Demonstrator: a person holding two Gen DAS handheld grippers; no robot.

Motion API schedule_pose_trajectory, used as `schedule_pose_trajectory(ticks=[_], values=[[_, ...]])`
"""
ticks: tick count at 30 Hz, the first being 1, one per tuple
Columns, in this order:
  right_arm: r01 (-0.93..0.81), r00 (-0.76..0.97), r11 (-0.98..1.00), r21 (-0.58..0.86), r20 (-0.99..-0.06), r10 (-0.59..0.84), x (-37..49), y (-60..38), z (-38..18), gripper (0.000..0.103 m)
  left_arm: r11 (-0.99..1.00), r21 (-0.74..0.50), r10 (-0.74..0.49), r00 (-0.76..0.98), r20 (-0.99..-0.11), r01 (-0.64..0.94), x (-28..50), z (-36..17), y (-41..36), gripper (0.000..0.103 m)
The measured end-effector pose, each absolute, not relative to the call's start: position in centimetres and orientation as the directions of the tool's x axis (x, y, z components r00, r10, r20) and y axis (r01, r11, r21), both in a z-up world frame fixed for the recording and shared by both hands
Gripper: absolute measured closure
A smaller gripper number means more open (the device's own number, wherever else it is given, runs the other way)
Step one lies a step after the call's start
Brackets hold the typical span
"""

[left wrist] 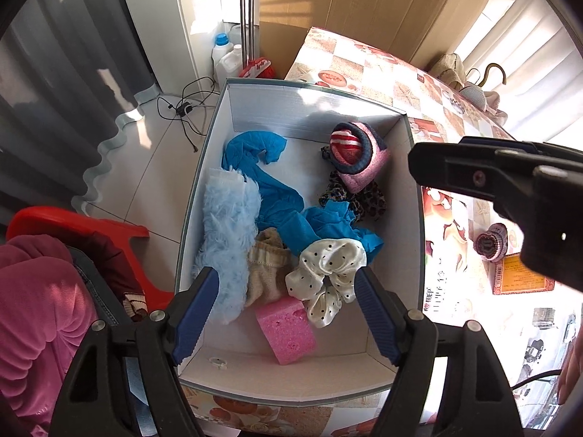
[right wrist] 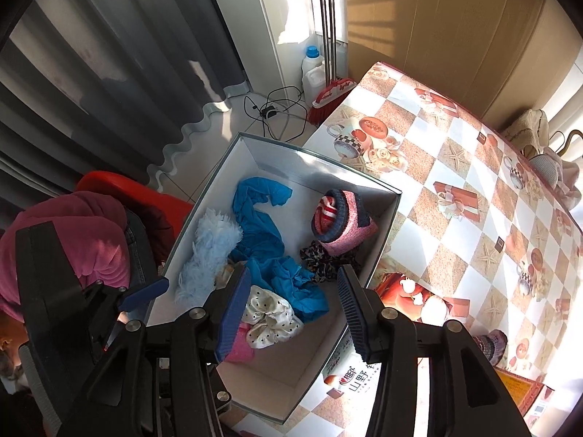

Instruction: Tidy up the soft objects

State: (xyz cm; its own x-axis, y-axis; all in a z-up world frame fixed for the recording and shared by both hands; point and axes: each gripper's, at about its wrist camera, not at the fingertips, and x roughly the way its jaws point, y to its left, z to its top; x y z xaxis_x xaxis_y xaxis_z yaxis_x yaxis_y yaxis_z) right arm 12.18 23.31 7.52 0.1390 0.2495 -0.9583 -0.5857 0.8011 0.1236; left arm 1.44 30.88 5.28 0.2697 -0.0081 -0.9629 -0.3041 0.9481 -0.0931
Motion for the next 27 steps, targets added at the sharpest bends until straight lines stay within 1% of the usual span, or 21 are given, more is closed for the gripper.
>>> schedule_pose_trajectory(ticks=[3, 8, 13, 18, 20, 24, 27], values=[[-0.588, 0.157, 0.800, 0.118, -0.954, 0.256, 11.7, 22.4, 8.2, 0.052, 0.950, -0.095, -0.011, 0.273, -0.962, -0.297, 1.4, 5.5, 30.5, 0.023], [-0.616, 0.211, 0.785, 0.064, -0.947, 0.243, 10.3, 20.9, 9.3, 0.052, 0.954, -0.081, 0.002, 0.274, -0.962, -0.290, 1.4, 6.0, 29.8, 0.023], [-0.626, 0.248, 0.779, 0.034, -0.938, 0.240, 8.9, 19.2, 10.1, 0.052, 0.950, -0.105, -0.019, 0.281, -0.959, -0.294, 1.2, 6.4, 29.6, 0.023], [-0.605, 0.268, 0.796, 0.032, -0.933, 0.241, 8.1, 16.6, 10.7, 0.052, 0.947, -0.116, -0.017, 0.312, -0.950, -0.300, 0.8, 7.4, 29.4, 0.020], [-0.587, 0.271, 0.809, 0.036, -0.933, 0.238, 7.9, 15.5, 10.7, 0.052, 0.947, -0.102, 0.005, 0.331, -0.944, -0.304, 0.7, 8.0, 29.3, 0.020], [-0.544, 0.271, 0.838, 0.048, -0.935, 0.229, 7.7, 13.3, 10.5, 0.052, 0.951, -0.035, 0.073, 0.334, -0.940, -0.308, 0.8, 8.9, 28.6, 0.019], [-0.518, 0.274, 0.854, 0.057, -0.934, 0.228, 7.4, 12.0, 10.4, 0.052, 0.957, -0.012, 0.090, 0.337, -0.937, -0.289, 0.8, 9.3, 27.7, 0.019]])
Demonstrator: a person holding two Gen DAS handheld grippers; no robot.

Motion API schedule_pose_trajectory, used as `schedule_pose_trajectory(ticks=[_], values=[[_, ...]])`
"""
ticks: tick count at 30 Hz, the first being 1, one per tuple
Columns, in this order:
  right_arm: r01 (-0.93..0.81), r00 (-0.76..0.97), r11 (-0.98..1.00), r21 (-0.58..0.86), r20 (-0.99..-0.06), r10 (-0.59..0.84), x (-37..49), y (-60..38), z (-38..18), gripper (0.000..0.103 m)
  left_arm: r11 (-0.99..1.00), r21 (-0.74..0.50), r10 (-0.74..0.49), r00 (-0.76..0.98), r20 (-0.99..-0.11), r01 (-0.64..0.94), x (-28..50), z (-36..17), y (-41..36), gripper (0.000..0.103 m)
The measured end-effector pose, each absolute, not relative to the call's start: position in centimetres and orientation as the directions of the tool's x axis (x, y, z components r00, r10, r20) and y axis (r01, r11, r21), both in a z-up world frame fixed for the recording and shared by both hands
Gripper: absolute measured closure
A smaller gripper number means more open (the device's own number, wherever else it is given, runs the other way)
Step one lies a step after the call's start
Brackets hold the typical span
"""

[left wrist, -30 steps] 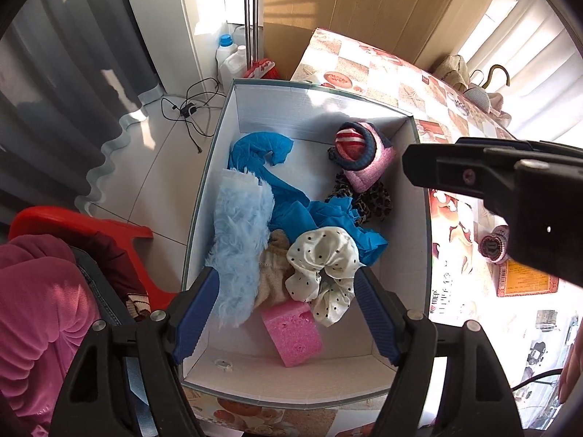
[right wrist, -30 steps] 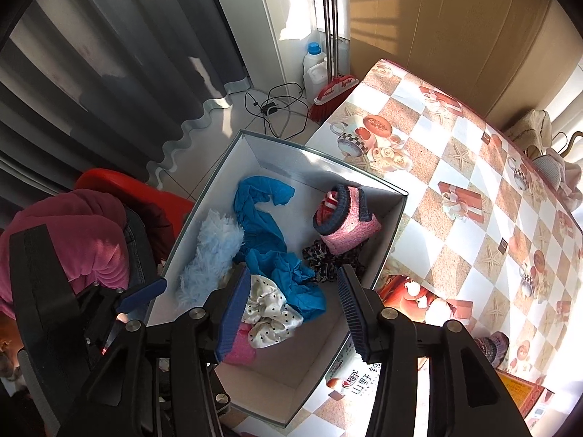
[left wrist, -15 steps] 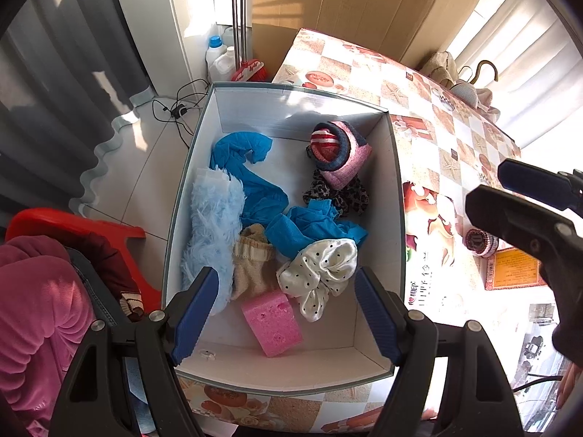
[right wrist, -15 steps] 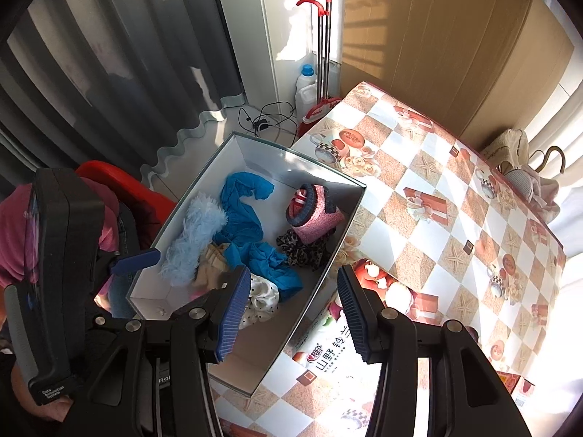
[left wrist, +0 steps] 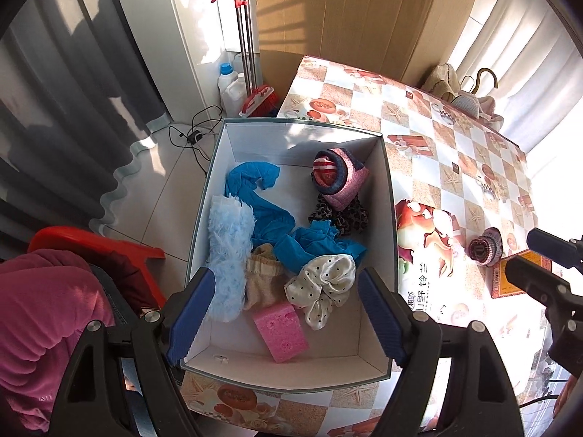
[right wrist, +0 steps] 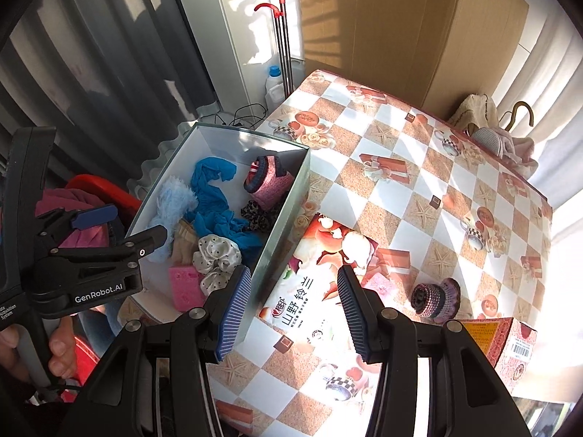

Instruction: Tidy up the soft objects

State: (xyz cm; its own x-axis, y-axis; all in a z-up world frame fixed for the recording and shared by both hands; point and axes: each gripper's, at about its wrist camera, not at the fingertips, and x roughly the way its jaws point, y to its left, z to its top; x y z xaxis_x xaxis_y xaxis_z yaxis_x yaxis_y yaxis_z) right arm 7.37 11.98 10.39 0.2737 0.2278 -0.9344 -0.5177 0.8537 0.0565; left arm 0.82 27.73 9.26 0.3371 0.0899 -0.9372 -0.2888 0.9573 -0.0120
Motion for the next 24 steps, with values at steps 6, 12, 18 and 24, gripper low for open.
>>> schedule_pose_trajectory(ticks=[6, 12, 18, 24], values=[[-0.473, 0.285, 0.878, 0.071, -0.931, 0.229, 6.6, 9.5, 10.5, 0.052, 0.965, -0.012, 0.079, 0.335, -0.939, -0.260, 0.8, 9.5, 26.1, 0.019], [-0.428, 0.303, 0.900, 0.083, -0.925, 0.230, 5.9, 7.1, 10.7, 0.052, 0.973, 0.027, 0.115, 0.381, -0.917, -0.230, 0.5, 11.1, 23.7, 0.019], [-0.366, 0.327, 0.926, 0.095, -0.918, 0.224, 4.7, 3.9, 11.0, 0.052, 0.989, 0.038, 0.092, 0.396, -0.914, -0.142, 0.6, 12.3, 20.0, 0.019], [-0.274, 0.344, 0.956, 0.105, -0.918, 0.199, 3.2, -0.2, 10.8, 0.052, 1.000, 0.017, 0.008, 0.348, -0.938, 0.020, 1.4, 11.5, 14.9, 0.019]])
